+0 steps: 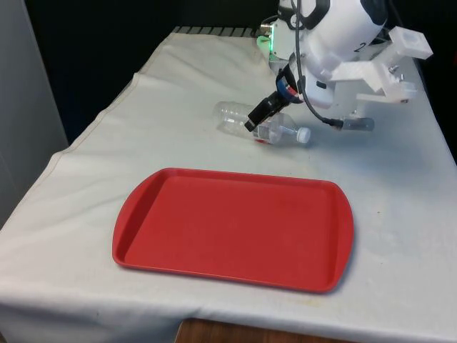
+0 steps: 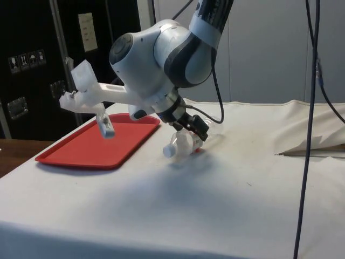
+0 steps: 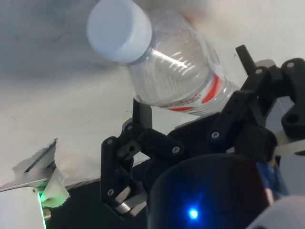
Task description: Place the bottle upright on the tray.
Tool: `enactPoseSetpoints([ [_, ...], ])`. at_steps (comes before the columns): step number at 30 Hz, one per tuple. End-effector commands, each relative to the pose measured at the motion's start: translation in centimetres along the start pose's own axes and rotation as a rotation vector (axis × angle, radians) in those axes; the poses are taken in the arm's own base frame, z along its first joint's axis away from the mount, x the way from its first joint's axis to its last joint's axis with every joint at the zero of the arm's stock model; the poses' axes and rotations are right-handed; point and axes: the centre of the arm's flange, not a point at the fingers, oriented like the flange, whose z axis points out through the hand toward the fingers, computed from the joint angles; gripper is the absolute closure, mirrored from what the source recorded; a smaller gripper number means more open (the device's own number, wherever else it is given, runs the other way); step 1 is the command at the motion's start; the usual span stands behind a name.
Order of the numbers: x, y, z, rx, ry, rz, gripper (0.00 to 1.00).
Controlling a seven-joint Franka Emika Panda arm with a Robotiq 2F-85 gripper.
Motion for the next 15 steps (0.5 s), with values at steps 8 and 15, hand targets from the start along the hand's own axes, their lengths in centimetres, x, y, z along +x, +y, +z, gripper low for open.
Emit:
enactPoseSetpoints([
  [8, 0.8, -0.2, 0.0, -0.018, -0.036, 0.003, 0.0],
  [15, 1.3, -0.4, 0.0, -0.017, -0.055, -0.003, 0.0],
])
